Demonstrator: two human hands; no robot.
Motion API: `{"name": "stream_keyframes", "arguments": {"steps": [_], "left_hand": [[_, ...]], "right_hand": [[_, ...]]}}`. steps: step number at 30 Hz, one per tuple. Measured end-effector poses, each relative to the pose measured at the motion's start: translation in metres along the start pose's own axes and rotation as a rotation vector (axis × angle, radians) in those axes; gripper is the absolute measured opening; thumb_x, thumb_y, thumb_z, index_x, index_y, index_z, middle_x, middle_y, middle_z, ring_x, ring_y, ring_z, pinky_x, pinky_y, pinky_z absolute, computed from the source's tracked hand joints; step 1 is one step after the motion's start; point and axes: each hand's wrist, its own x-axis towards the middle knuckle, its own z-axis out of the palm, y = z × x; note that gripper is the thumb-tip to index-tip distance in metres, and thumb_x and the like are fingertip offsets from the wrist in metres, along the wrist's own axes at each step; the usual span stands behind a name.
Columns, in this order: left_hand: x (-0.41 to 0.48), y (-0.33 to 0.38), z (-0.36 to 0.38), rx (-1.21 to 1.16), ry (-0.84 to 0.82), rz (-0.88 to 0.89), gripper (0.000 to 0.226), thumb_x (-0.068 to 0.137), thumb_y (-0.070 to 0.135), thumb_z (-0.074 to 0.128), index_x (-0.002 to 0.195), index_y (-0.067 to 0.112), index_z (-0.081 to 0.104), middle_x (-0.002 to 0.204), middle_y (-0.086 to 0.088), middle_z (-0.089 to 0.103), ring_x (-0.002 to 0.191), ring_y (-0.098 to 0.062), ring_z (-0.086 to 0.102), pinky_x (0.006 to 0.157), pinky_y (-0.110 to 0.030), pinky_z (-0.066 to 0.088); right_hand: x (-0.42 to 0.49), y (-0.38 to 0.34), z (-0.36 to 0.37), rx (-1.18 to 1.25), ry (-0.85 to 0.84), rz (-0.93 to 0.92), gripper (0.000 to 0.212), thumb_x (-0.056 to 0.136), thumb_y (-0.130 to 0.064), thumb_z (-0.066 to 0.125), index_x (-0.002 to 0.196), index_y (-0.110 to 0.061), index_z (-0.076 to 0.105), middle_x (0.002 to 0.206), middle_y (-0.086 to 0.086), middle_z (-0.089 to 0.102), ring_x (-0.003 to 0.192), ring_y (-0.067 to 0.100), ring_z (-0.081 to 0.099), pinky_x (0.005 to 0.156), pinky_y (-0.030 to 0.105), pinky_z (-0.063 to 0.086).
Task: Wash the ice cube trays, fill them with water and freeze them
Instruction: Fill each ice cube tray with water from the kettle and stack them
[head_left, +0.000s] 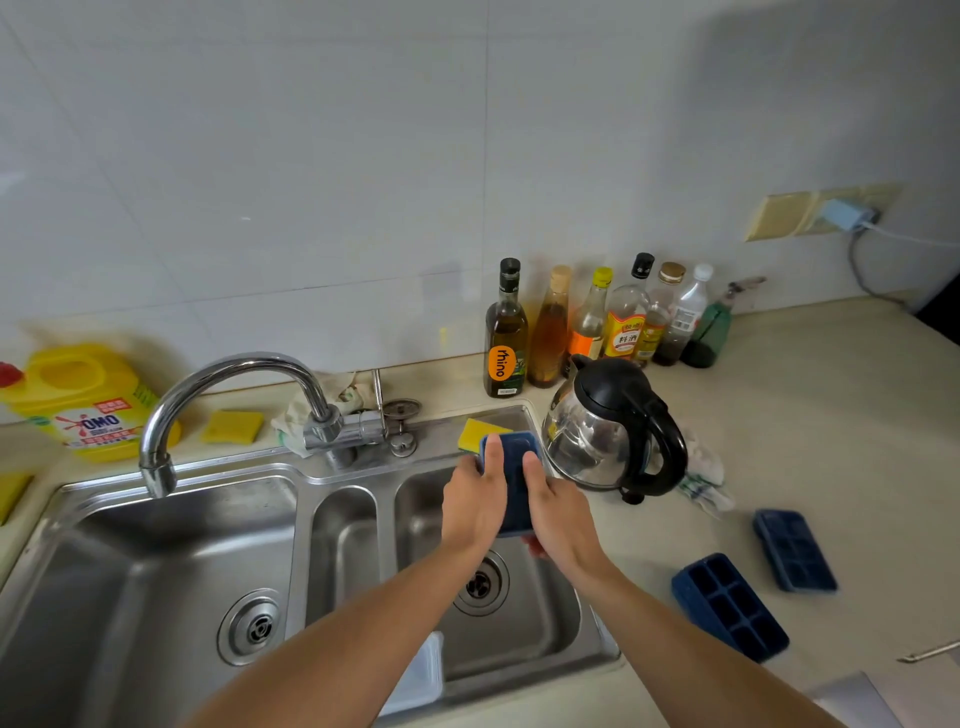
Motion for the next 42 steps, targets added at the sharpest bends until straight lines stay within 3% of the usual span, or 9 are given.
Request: {"name": "stream_keyframes", "arguments": {"steps": [5, 8, 16, 20, 23, 27, 29, 34, 42], "left_hand": [[-0.005, -0.007, -0.008, 0.137, -0.040, 0.102, 0.058, 0.103, 0.056, 0.031, 0.093, 0.010, 0.064, 0.094, -0.010, 0.070, 0.081, -0.022, 0.066, 0.069, -0.033, 0.047], [-0.014, -0.013, -0.007, 0.234, -0.128, 0.190, 0.053, 0.103, 0.058, 0.032, 0.088, 0.016, 0.061, 0.092, -0.008, 0.071, 0.080, -0.021, 0.067, 0.064, -0.030, 0.047], [-0.021, -0.013, -0.004, 0.255, -0.117, 0.278, 0.044, 0.104, 0.055, 0.032, 0.085, 0.023, 0.056, 0.083, 0.002, 0.067, 0.078, -0.018, 0.066, 0.066, -0.031, 0.046], [-0.014, -0.013, -0.007, 0.253, -0.093, 0.330, 0.042, 0.103, 0.056, 0.033, 0.086, 0.025, 0.056, 0.082, 0.002, 0.067, 0.073, -0.014, 0.065, 0.063, -0.029, 0.049], [0.004, -0.003, -0.023, 0.287, 0.003, 0.385, 0.043, 0.103, 0.055, 0.033, 0.089, 0.023, 0.057, 0.085, -0.001, 0.068, 0.073, -0.015, 0.064, 0.063, -0.030, 0.047], [0.026, 0.023, -0.048, 0.324, 0.093, 0.537, 0.059, 0.099, 0.062, 0.027, 0.100, 0.014, 0.061, 0.089, -0.003, 0.069, 0.077, -0.019, 0.067, 0.067, -0.031, 0.056], [0.031, 0.038, -0.055, 0.343, 0.120, 0.681, 0.070, 0.095, 0.068, 0.018, 0.103, 0.014, 0.062, 0.084, 0.002, 0.067, 0.072, -0.015, 0.064, 0.059, -0.021, 0.049], [0.040, 0.066, -0.072, 0.321, 0.152, 0.842, 0.064, 0.096, 0.063, 0.021, 0.103, 0.015, 0.064, 0.083, 0.002, 0.067, 0.070, -0.016, 0.063, 0.062, -0.034, 0.055], [0.051, 0.059, -0.078, 0.355, 0.152, 0.853, 0.068, 0.095, 0.063, 0.020, 0.106, 0.013, 0.064, 0.088, 0.000, 0.068, 0.075, -0.017, 0.064, 0.068, -0.037, 0.056]], "right_hand": [[0.005, -0.008, -0.005, -0.003, 0.000, 0.000, 0.068, 0.088, -0.079, 0.028, 0.083, -0.023, 0.067, 0.082, -0.002, 0.069, 0.078, 0.012, 0.067, 0.071, 0.033, 0.053], [0.009, -0.014, -0.008, 0.080, 0.074, 0.000, 0.065, 0.097, -0.068, 0.037, 0.061, -0.019, 0.060, 0.069, 0.000, 0.067, 0.074, 0.014, 0.065, 0.071, 0.035, 0.049], [0.007, -0.014, -0.008, 0.084, 0.183, -0.107, 0.064, 0.104, -0.054, 0.040, 0.054, -0.018, 0.054, 0.060, 0.004, 0.063, 0.063, 0.016, 0.063, 0.065, 0.035, 0.047], [0.009, -0.024, -0.016, 0.133, 0.071, -0.067, 0.060, 0.101, -0.058, 0.045, 0.067, -0.011, 0.059, 0.070, 0.005, 0.064, 0.070, 0.015, 0.061, 0.067, 0.033, 0.047], [0.005, -0.029, -0.024, 0.195, -0.165, -0.058, 0.044, 0.097, -0.059, 0.054, 0.096, -0.016, 0.065, 0.092, 0.001, 0.071, 0.086, 0.012, 0.068, 0.061, 0.024, 0.054], [0.004, -0.033, -0.028, 0.185, -0.370, -0.104, 0.016, 0.099, -0.040, 0.062, 0.108, -0.026, 0.065, 0.098, -0.006, 0.075, 0.090, 0.008, 0.072, 0.080, 0.026, 0.060], [0.006, -0.042, -0.029, 0.291, -0.396, -0.136, 0.017, 0.096, -0.032, 0.066, 0.112, -0.028, 0.067, 0.102, -0.011, 0.077, 0.097, 0.006, 0.072, 0.083, 0.026, 0.058], [0.017, -0.069, -0.035, 0.430, -0.365, -0.246, 0.034, 0.082, -0.029, 0.069, 0.116, -0.024, 0.069, 0.111, -0.003, 0.077, 0.107, 0.013, 0.072, 0.092, 0.030, 0.057], [0.028, -0.072, -0.028, 0.359, -0.400, -0.306, 0.022, 0.084, -0.029, 0.068, 0.106, -0.032, 0.072, 0.108, -0.010, 0.077, 0.105, 0.007, 0.071, 0.086, 0.020, 0.055]]}}
